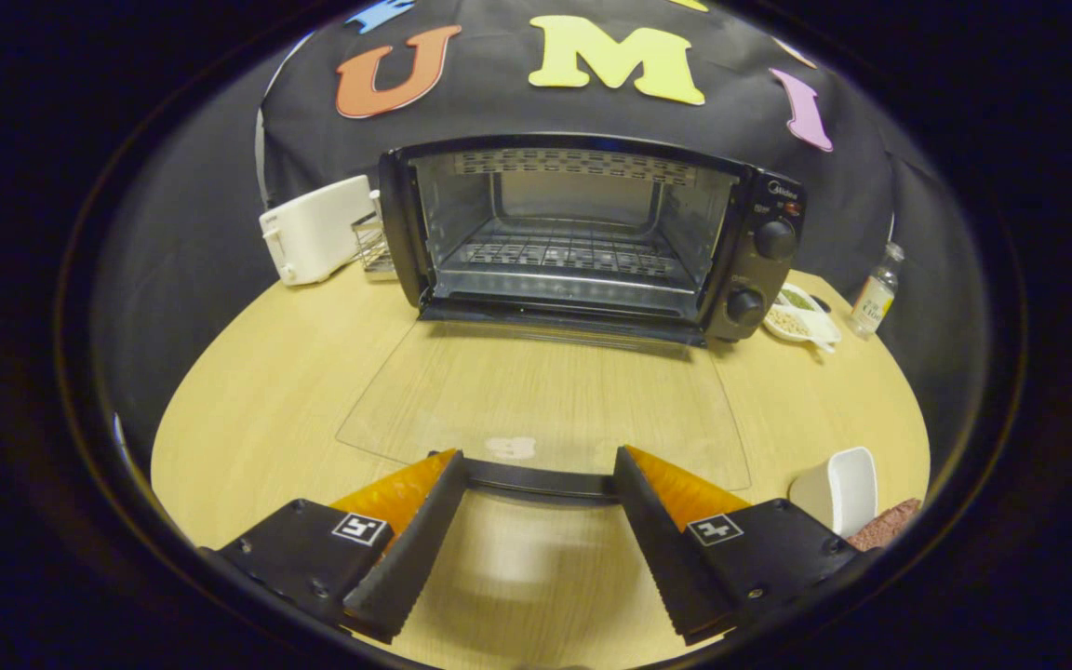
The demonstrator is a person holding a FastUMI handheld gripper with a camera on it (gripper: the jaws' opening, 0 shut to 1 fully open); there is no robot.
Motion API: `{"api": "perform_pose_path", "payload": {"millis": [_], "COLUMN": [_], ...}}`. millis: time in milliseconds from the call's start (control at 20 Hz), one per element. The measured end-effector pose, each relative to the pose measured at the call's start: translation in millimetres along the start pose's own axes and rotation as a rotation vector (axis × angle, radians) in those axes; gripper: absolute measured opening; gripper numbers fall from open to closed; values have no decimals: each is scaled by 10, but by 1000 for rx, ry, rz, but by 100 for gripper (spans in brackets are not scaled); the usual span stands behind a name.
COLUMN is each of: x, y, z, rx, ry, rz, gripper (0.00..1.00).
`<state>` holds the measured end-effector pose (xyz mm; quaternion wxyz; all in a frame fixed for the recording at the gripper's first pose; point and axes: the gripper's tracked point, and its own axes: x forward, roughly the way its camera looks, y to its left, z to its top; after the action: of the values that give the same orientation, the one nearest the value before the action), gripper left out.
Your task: Open the toaster oven, put the food inside, and close the toaster oven door.
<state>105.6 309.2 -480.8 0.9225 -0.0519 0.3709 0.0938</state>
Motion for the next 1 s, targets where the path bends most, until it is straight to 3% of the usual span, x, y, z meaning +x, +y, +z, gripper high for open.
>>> {"api": "perform_pose_path", "payload": {"millis": [300,450,800,1000], "x": [-184,-475,-1155,-1372], "y": [-36,-316,-1903,-2825], "z": [117,313,661,366], "rx": [-18,-42,-3,88], "ry": [-39,-84,-189,-135], "rz": [37,23,-79,-48], "gripper": [100,100,100,100]}}
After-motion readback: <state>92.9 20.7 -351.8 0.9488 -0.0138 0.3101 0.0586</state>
